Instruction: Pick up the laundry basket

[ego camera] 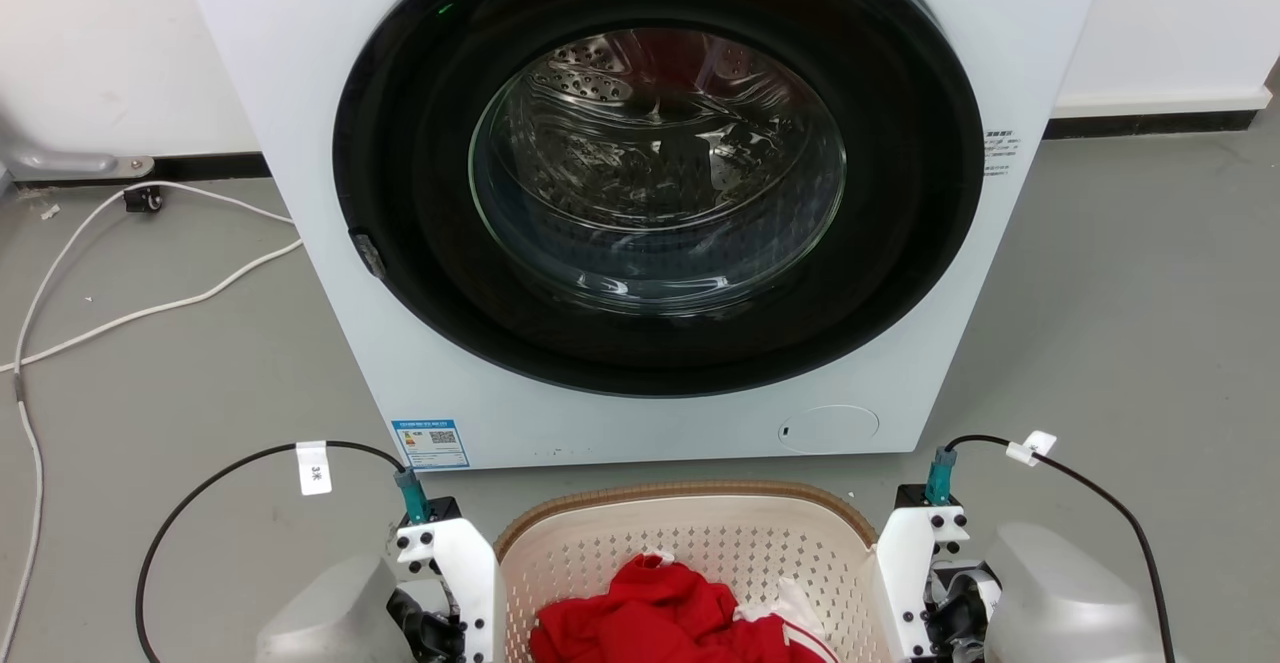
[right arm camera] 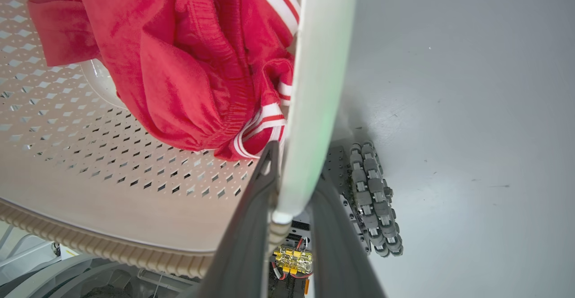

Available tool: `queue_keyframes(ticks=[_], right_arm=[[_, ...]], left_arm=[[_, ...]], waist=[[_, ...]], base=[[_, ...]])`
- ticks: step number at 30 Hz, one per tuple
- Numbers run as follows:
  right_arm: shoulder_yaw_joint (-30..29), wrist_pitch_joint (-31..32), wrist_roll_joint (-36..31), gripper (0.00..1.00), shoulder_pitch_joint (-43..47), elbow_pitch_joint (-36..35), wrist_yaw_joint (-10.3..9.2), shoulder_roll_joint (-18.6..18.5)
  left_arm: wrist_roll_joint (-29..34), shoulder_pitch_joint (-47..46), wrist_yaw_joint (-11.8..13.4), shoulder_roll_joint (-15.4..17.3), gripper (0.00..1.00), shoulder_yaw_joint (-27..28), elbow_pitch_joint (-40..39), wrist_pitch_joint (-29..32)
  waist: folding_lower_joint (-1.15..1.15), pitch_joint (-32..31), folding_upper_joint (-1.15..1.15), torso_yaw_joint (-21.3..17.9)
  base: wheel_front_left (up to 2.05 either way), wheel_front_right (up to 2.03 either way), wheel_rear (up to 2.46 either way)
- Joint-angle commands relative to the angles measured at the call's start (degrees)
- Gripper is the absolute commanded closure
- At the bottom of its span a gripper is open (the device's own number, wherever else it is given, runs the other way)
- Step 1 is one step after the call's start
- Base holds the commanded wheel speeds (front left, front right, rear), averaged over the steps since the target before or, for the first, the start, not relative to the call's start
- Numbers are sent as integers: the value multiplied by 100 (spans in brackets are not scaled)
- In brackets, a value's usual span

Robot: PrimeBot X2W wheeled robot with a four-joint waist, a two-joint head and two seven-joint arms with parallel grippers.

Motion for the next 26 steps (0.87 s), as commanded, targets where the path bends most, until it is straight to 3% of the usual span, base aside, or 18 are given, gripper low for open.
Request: queue_keyframes(ticks=[1,26], right_arm=[[-34,-32,50,100,25,-88,64,188],[65,25,99,100,-114,-88,65,193]], left_arm=[[-74,80,-76,-229,100,21,-101,16],[-179,7,-76,-223,100,99,-38,-57]], waist=[[1,-7,0,1],[1,-3,0,11]], base=[[0,0,0],[0,0,0]])
